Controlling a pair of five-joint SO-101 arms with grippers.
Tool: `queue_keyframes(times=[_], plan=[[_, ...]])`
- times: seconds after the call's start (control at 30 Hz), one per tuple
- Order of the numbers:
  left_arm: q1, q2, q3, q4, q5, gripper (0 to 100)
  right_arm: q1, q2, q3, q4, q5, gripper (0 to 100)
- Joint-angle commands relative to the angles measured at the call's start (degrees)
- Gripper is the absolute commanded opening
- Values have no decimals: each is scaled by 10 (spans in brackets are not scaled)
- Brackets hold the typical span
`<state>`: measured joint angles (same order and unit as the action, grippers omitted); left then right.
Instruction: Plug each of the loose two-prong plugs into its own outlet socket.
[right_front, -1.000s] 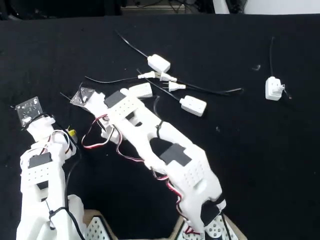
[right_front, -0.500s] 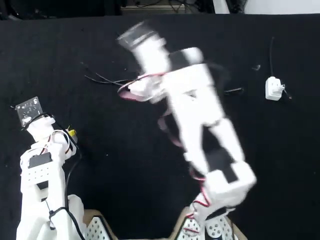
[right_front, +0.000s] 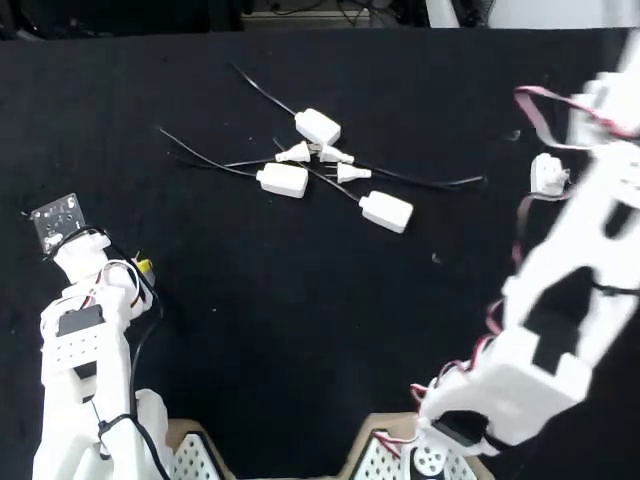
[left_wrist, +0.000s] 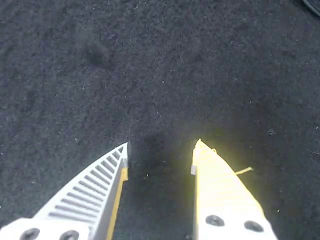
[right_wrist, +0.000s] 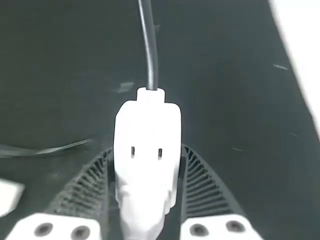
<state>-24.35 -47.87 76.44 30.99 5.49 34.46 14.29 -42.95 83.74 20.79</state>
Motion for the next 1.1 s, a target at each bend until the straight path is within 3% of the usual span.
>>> queue_keyframes(times=[0.0,0.27,0.53,0.8,0.97,1.07], plan=[[-3,-12,-15,2,6,211,47,51,-66,-16,40,11],[-1,-12,-14,1,6,211,101,249,-201,-63,67,11],[-4,-12,-12,1,6,210,88,440,-349,-103,89,11],[-4,-12,-11,1,6,210,73,512,-403,-98,89,17],[-4,-12,-11,1,6,210,52,542,-404,-91,77,157],[-4,-12,-11,1,6,210,34,553,-407,-102,76,179]])
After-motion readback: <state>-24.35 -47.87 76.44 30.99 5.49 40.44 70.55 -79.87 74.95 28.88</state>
